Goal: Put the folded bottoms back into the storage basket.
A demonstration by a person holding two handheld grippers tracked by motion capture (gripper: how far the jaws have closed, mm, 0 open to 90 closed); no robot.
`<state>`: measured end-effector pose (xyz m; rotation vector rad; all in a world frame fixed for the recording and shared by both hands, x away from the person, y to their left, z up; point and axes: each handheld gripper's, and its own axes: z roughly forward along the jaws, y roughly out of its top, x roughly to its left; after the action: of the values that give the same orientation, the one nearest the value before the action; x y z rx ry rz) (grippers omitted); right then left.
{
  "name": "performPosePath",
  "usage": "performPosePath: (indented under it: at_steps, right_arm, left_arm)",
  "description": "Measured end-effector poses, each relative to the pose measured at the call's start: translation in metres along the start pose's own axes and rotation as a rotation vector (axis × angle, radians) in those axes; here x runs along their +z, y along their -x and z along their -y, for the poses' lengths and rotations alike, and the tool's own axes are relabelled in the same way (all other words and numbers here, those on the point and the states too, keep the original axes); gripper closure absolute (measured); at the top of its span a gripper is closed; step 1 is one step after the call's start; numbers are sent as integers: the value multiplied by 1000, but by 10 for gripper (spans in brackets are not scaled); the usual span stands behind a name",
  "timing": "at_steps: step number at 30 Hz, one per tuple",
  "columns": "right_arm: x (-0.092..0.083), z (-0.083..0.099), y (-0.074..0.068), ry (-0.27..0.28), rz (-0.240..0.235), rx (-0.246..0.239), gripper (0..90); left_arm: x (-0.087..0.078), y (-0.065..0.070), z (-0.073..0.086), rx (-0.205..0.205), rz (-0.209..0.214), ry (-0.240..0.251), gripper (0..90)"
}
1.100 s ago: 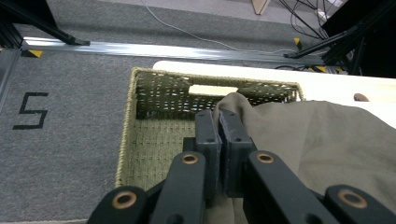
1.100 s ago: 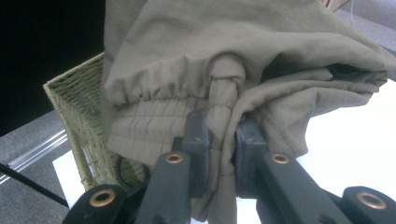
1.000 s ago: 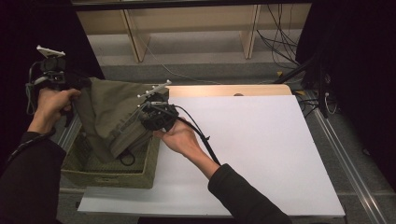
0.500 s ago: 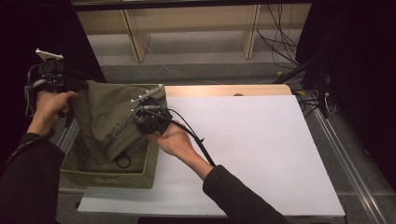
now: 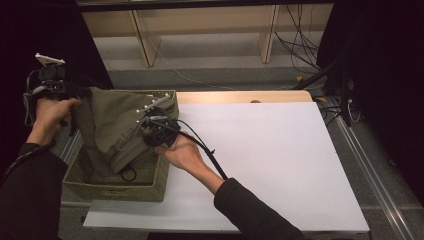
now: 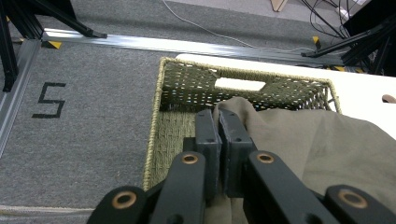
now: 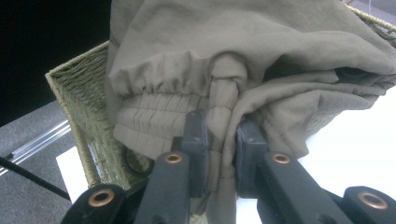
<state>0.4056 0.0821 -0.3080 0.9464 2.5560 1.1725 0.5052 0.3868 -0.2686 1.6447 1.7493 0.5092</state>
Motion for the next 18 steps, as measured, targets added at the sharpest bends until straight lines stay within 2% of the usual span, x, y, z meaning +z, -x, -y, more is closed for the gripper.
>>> performPosePath:
  at_steps: [14,16,18]
  right_arm:
    - [11,2,-9,-24,-14,-16,775]
    - [14,3,-10,-41,-28,-10,708]
    - [19,4,-9,-88,-58,-16,490]
  left_arm:
    - [-1,-3,-1,-3,-20,2,869]
    - [2,-2,1,-10,-32,-8,861]
    - [5,-1,1,-20,-59,-16,805]
